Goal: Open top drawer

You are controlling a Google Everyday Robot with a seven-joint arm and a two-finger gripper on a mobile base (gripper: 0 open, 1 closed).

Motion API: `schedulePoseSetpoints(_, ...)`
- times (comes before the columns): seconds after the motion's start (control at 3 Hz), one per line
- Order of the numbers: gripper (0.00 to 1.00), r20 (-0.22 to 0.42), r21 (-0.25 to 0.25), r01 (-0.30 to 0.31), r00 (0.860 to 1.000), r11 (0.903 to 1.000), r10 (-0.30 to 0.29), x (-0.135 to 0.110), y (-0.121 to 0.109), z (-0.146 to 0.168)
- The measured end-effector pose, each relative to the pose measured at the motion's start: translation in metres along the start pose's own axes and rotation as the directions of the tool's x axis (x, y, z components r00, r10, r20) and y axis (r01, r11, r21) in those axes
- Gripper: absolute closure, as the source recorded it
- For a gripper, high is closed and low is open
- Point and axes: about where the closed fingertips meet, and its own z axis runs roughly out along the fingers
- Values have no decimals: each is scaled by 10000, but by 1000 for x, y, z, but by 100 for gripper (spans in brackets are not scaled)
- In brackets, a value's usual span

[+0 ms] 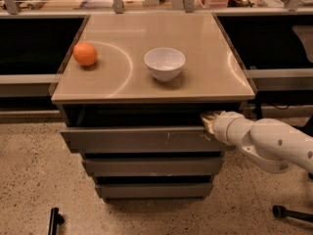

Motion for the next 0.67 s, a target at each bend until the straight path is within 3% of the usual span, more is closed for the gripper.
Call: schedulePoseSetpoints(0.67,100,-190,-252,-105,9998,9996,100,0,7,-10)
